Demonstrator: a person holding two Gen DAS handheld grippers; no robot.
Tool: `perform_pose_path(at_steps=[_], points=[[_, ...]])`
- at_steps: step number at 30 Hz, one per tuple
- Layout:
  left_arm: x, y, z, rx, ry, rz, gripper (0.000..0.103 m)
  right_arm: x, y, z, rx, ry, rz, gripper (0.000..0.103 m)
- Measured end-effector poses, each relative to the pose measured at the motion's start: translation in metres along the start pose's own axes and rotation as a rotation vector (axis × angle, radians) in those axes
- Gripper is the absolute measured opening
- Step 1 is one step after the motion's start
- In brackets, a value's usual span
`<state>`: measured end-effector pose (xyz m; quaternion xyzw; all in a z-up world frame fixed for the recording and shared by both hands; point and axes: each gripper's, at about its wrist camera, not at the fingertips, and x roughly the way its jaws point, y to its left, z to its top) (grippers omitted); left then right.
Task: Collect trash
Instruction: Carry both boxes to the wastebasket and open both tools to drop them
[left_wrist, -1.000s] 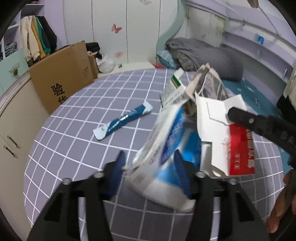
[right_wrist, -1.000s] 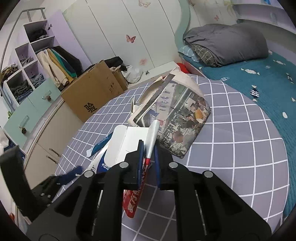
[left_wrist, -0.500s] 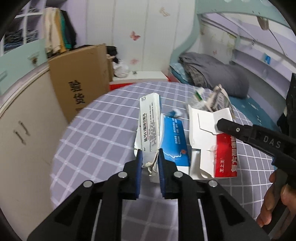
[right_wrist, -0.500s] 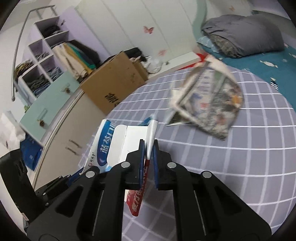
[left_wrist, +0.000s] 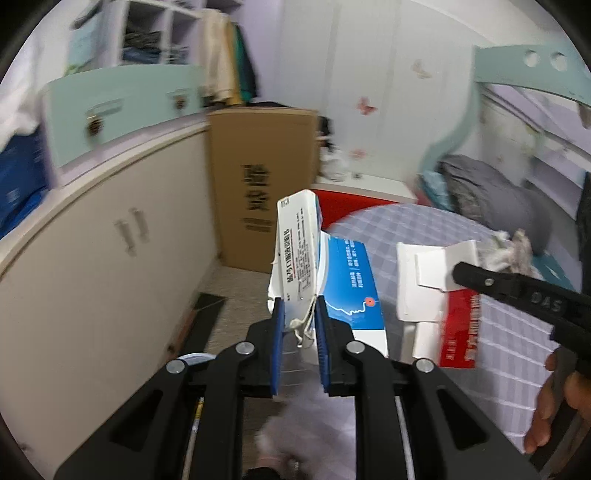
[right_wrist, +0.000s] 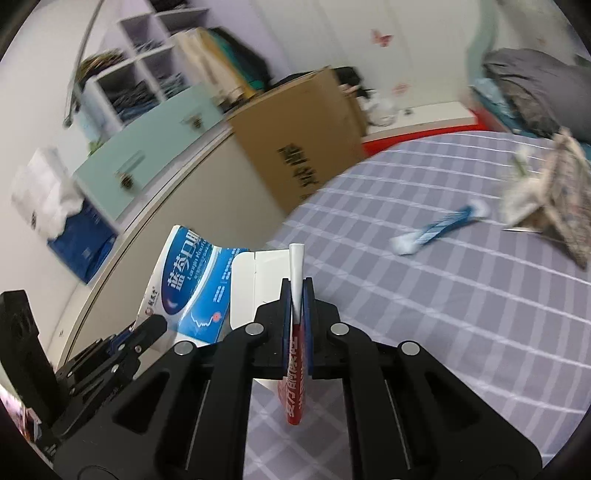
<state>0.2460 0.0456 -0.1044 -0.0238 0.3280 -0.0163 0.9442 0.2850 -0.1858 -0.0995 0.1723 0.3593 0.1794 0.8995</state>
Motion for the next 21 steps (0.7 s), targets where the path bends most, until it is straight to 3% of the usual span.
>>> perform_pose_path(at_steps=[8, 18, 20, 21], points=[[0.001, 0.119, -0.014, -0.14, 0.026, 0.162, 0.015, 0.066, 0.096, -0.018, -0.132, 0.097, 0.096, 0.006], [0.031, 0.224, -0.04, -0.274, 0.11, 0.311, 0.016, 0.174, 0.173, -0.049, -0.173, 0.203, 0.152, 0.01], [0.041, 0.235, -0.044, -0.287, 0.133, 0.316, 0.016, 0.199, 0.18, -0.057, -0.157, 0.261, 0.15, 0.029], [0.042, 0.238, -0.049, -0.292, 0.141, 0.315, 0.016, 0.207, 0.182, -0.062, -0.153, 0.284, 0.148, 0.053]])
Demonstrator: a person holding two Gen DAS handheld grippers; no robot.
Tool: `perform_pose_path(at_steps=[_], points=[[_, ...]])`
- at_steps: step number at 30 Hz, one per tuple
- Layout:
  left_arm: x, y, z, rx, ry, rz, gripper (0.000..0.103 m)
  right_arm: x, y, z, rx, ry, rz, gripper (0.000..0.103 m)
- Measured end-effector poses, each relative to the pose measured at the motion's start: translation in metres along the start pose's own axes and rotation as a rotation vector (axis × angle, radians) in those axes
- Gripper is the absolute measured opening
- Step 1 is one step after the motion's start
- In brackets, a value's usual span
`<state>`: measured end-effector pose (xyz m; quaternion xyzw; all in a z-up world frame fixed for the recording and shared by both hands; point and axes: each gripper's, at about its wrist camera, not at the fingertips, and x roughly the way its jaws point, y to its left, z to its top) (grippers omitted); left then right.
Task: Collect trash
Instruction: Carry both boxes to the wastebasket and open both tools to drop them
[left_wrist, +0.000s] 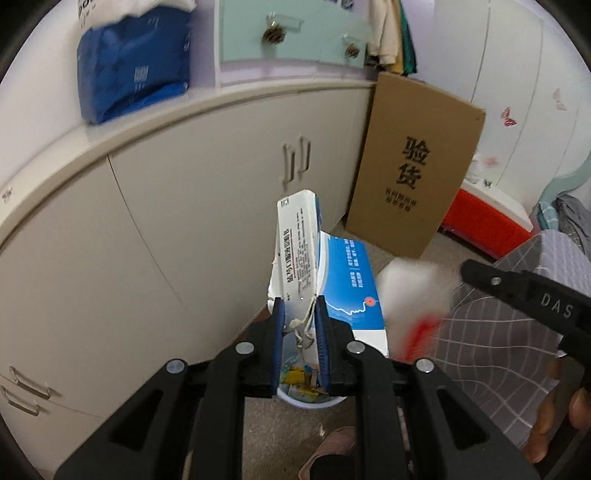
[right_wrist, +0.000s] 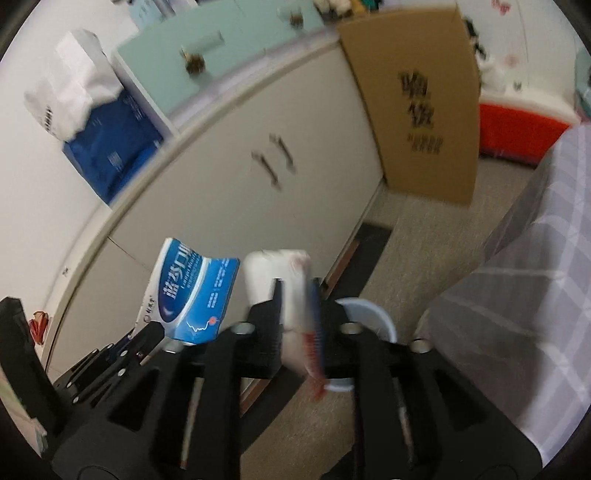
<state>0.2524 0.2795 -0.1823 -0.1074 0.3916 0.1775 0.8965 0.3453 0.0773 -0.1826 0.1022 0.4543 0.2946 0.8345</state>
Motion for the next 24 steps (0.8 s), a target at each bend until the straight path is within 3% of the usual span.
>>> perform_pose_path(at_steps=[1, 2, 18, 24], points=[[0.005, 0.003, -0.001, -0.004, 0.012, -0.001, 0.016, 0.006, 0.0, -0.001, 0.005, 0.01, -0.006, 0.062], [0.009, 0.005, -0.001, -0.006, 0.019, -0.001, 0.016, 0.009, 0.0, -0.004, 0.0, 0.008, -0.014, 0.063], [0.043, -0.019, -0.016, 0.016, 0.11, -0.062, 0.016, 0.003, -0.021, -0.016, -0.03, 0.003, -0.125, 0.069], [0.048, -0.024, -0.014, 0.016, 0.124, -0.07, 0.016, -0.008, -0.025, -0.012, 0.014, -0.012, -0.074, 0.071]])
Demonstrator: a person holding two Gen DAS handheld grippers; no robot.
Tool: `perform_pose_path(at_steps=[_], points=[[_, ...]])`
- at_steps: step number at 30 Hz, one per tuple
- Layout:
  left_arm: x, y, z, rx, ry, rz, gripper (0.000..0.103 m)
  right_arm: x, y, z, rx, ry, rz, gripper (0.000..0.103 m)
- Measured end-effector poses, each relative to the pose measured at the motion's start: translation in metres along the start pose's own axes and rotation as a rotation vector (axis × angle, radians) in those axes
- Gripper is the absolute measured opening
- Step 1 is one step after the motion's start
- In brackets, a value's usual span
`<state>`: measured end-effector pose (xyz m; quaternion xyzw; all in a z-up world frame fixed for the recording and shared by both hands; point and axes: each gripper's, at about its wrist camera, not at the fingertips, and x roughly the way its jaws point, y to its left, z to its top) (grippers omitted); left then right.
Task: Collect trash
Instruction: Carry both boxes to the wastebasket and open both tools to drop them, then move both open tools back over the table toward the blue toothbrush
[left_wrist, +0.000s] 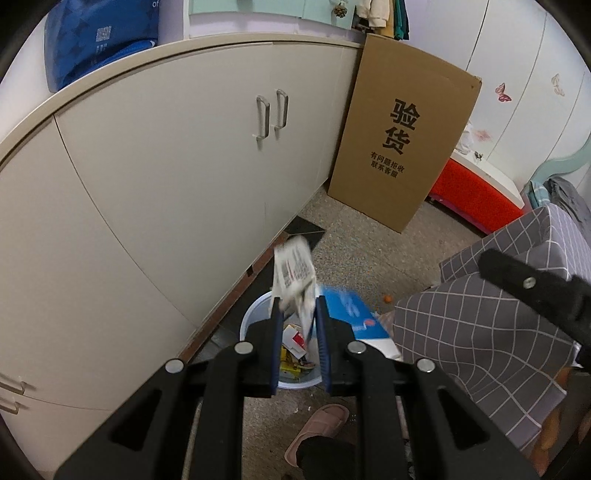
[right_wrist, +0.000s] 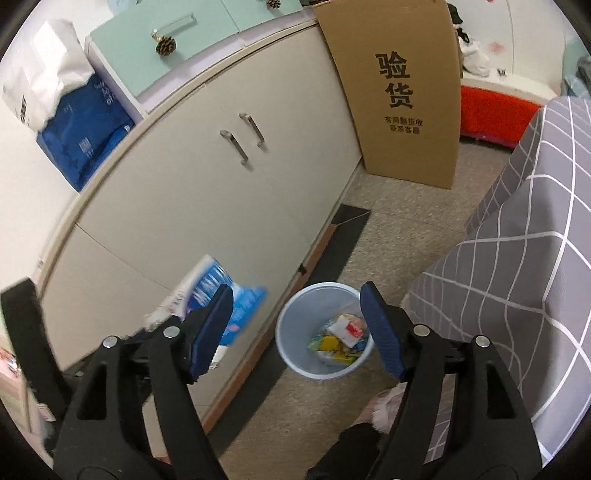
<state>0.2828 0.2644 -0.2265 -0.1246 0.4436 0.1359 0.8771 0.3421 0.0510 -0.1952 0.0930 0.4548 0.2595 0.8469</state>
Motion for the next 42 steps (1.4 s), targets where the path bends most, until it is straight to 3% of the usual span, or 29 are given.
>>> perform_pose_path(at_steps=[9, 12, 13, 14, 15, 29, 42], points=[[0.005, -0.007, 0.027, -0.014, -0.026, -0.034, 0.016, -0.01, 0.001, 0.004, 0.005, -0.045, 0.004, 0.071], [0.005, -0.01, 0.029, -0.019, -0.036, -0.031, 0.022, -0.01, 0.001, 0.005, 0.006, -0.048, 0.0, 0.071], [0.005, -0.01, 0.029, -0.027, -0.034, -0.032, 0.038, -0.011, 0.001, 0.006, 0.008, -0.052, -0.003, 0.071], [0.006, -0.009, 0.03, -0.036, -0.028, -0.028, 0.07, -0.012, 0.001, 0.006, 0.009, -0.055, -0.006, 0.071], [0.007, -0.007, 0.03, -0.048, -0.023, -0.022, 0.08, -0.012, 0.0, 0.006, 0.01, -0.057, -0.007, 0.071], [-0.018, -0.018, 0.017, -0.017, -0.04, -0.037, 0.082, -0.032, -0.004, 0.002, 0.026, -0.073, -0.019, 0.072], [-0.063, -0.037, 0.01, 0.018, -0.088, -0.051, 0.082, -0.078, -0.01, -0.007, 0.04, -0.116, -0.013, 0.073]])
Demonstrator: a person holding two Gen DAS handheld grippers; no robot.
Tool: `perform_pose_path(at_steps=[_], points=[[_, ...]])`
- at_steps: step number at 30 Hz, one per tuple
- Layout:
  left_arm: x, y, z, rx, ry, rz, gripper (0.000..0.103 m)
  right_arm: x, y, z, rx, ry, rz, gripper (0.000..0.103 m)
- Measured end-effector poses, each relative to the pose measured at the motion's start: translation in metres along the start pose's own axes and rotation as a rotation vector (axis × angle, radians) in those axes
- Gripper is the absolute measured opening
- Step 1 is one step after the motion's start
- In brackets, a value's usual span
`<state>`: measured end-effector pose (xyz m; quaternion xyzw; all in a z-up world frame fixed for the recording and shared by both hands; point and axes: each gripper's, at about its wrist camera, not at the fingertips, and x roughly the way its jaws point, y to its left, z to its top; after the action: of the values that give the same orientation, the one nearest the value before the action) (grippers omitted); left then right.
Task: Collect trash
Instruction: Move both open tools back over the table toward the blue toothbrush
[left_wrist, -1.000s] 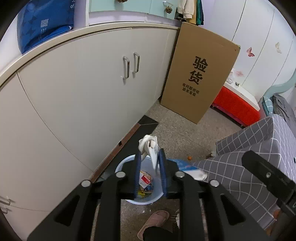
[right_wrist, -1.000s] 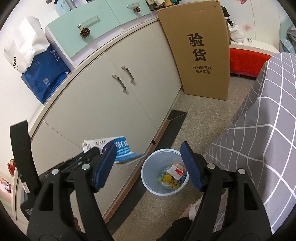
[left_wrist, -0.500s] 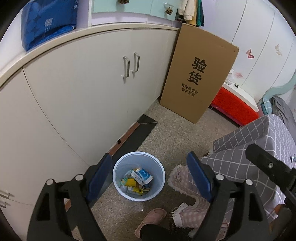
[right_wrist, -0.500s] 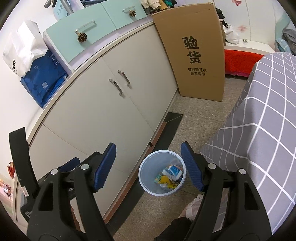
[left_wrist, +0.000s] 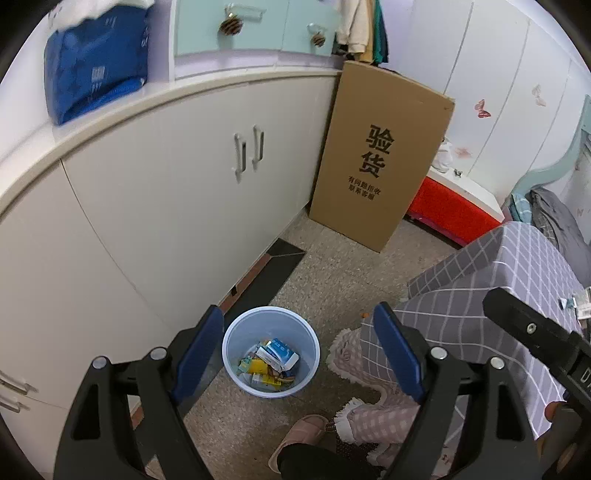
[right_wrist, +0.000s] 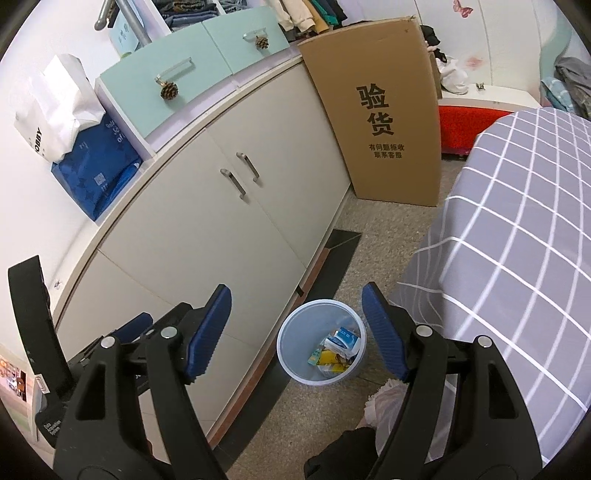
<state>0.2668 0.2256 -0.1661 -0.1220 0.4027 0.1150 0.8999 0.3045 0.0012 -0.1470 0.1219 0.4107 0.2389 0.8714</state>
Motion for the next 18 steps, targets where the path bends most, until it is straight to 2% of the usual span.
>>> perform_pose_path(at_steps=[12, 18], points=[[-0.076, -0.059, -0.006, 0.071, -0.121, -0.057, 0.084, -0.083, -0.027, 0.0, 0.027, -0.115, 0.004, 0.075], [-0.099, -0.111, -0.017, 0.148, -0.141, -0.092, 0.084, -0.128, -0.059, -0.001, 0.05, -0.181, -0.023, 0.075]])
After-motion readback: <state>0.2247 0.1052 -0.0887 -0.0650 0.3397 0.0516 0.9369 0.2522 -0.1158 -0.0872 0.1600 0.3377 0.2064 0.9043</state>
